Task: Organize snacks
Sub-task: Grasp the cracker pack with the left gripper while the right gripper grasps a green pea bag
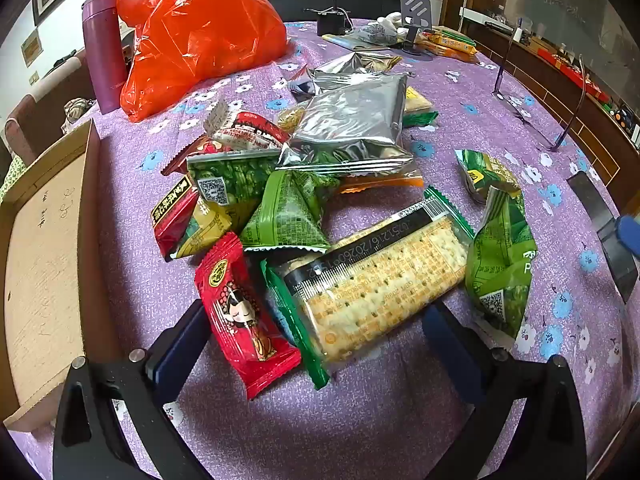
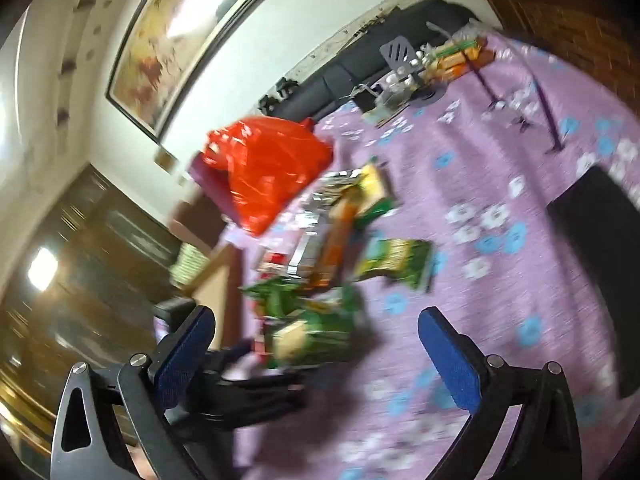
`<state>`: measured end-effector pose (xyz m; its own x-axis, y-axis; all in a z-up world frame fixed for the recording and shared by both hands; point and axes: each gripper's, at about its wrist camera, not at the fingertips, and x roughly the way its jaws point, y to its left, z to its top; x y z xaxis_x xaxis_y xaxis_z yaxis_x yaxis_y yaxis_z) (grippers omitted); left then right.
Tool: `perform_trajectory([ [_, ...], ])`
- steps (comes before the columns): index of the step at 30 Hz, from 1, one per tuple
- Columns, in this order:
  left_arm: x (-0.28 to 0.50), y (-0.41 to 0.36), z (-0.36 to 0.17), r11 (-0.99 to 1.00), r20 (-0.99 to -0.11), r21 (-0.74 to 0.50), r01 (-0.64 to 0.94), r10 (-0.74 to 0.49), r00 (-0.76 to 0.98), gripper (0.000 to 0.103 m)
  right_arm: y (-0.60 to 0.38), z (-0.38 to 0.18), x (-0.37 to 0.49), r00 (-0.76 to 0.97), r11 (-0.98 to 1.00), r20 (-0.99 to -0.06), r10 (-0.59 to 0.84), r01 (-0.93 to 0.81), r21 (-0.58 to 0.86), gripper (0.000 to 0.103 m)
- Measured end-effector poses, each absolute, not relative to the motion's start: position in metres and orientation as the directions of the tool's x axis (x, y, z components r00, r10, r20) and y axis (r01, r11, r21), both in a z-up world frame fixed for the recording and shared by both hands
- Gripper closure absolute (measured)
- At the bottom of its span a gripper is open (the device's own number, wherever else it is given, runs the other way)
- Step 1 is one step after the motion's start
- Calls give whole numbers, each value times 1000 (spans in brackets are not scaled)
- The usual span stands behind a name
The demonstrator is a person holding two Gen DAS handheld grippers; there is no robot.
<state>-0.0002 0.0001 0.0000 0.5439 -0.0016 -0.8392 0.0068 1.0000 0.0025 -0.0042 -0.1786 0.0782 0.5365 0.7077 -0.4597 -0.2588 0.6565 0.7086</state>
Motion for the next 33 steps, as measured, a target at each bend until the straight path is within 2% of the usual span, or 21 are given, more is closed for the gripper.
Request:
perform_trajectory([
  [3, 0, 0, 0, 1000, -841, 2, 7, -2, 541, 0, -175, 84, -7, 544, 662, -459, 703, -265, 701, 0],
  [8, 3, 3, 2, 999, -865, 2, 34, -16, 502, 0, -164, 77, 4, 497, 784, -625, 602, -219, 581, 1],
  [12, -12, 20, 19, 999, -851, -2, 51, -28, 525, 0, -165, 57, 10, 453, 809, -681, 575, -188, 557, 6],
  [16, -34, 33, 37, 994, -817, 26, 103, -39, 576, 0, -155, 41, 19, 392, 802, -706, 590, -189, 566, 15],
  [20, -48, 40, 53, 987, -776, 87, 137, -19, 631, 0, -137, 30, 23, 358, 804, -723, 591, -190, 563, 15],
  [24, -48, 39, 63, 978, -769, 68, 199, -76, 635, 0, -117, 27, 30, 365, 833, -750, 552, -199, 516, 18],
  [25, -47, 38, 64, 976, -765, 69, 208, -82, 638, 1, -113, 28, 31, 371, 840, -755, 541, -205, 502, 30],
  [27, -45, 33, 65, 969, -769, 70, 237, -99, 632, 10, -106, 27, 32, 352, 841, -763, 542, -225, 493, 55],
  [28, -44, 31, 63, 965, -770, 68, 254, -111, 628, 20, -105, 28, 31, 355, 847, -768, 532, -228, 481, 62],
  [31, -36, 22, 60, 944, -787, 54, 325, -160, 596, 38, -111, 34, 26, 384, 858, -768, 513, -245, 451, 65],
  [33, -27, 11, 56, 923, -803, 59, 380, -183, 567, 40, -123, 38, 22, 413, 866, -762, 499, -234, 441, 65],
])
